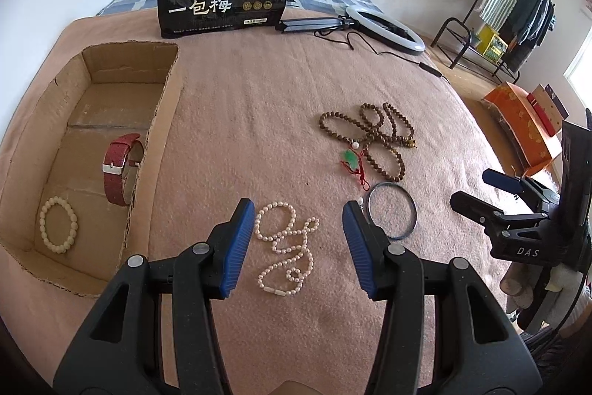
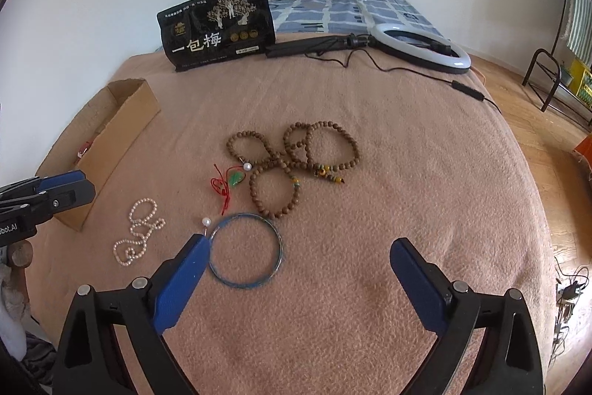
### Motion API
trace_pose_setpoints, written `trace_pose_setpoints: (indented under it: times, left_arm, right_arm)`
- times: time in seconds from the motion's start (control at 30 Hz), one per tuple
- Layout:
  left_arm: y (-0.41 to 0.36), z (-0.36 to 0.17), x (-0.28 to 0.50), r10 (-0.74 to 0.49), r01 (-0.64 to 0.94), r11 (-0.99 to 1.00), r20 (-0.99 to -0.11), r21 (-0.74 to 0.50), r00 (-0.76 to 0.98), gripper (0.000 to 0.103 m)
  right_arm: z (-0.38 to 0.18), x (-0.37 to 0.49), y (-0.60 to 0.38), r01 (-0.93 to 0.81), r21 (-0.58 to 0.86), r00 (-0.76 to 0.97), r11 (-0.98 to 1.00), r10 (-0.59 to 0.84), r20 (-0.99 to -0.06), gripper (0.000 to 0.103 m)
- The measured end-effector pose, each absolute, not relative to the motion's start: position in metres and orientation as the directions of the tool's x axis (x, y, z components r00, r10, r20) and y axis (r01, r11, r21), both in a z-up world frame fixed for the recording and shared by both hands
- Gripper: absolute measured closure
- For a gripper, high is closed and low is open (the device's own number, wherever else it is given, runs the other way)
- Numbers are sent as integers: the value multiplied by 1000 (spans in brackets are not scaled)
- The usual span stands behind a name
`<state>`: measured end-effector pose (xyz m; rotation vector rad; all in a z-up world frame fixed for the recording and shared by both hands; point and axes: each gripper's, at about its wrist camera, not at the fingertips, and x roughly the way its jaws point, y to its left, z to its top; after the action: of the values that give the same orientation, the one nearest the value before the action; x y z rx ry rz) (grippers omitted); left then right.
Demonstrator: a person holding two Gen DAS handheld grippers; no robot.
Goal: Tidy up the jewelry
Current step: 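Withdraw both open tools from the box back toward the remaining jewelry, then lower the left tool onto the white pearl necklace and close on it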
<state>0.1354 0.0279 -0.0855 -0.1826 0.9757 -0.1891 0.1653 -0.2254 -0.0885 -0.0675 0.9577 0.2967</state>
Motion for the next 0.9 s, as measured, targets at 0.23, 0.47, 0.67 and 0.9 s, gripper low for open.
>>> trace_pose_setpoints:
  times: [0.23,0.47,0.67,0.9]
  left_arm:
    - [20,-100,140,-247,98,968,-823,-230,512,52]
    - [6,-108,146,-246,134,969,-831,-207,499,52]
    - [2,-113,161,-243,113,970,-836,-216,491,52]
    - [9,-124,170,-254,83,966,-848,-244,464,52]
  right_arm:
    - [-101,178,-237,-243,115,503,963,226,-834,4]
    - [-98,194,-235,-261,139,493,955,255,-832,4]
    - [-104,203,-229,-289,142,476,947,271,-837,7]
    - [-124,200,-217,-338,141,437,930,288,-852,7]
